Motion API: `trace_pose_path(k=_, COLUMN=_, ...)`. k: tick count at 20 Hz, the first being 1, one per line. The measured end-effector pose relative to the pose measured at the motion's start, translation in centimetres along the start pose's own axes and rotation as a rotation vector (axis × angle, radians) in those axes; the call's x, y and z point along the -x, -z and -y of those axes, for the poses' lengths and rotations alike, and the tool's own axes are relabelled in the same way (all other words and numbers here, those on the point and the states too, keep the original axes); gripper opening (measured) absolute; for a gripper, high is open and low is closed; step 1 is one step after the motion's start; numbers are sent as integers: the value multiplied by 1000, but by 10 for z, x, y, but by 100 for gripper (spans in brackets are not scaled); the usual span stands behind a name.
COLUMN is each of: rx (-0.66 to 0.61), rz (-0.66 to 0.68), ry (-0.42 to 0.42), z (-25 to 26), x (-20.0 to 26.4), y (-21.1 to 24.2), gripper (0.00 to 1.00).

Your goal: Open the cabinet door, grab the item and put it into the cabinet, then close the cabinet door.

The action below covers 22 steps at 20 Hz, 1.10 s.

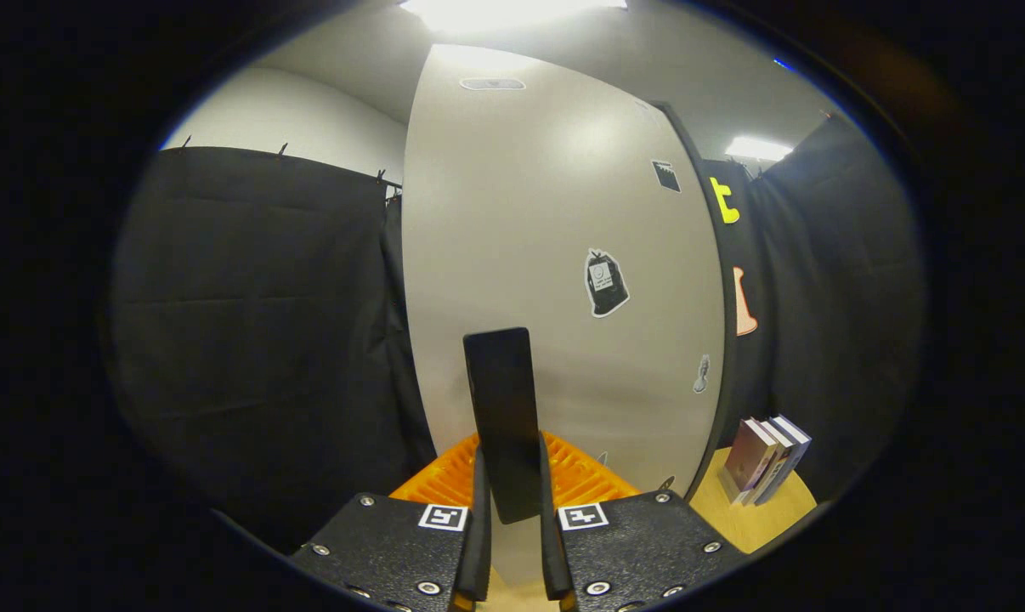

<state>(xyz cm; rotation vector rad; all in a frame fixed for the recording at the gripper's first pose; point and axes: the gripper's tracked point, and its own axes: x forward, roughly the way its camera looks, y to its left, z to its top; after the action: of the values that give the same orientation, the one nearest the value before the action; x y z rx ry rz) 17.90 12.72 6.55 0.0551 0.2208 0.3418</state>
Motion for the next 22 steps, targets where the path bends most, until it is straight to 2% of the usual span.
trace_pose_path(k=13, rx=1, rz=8, ry=121, z=50, x=55, y=-2, gripper=23)
trace_pose_path(k=22, rx=35, rz=44, ry=265, z=93, x=81, y=-7, gripper=12)
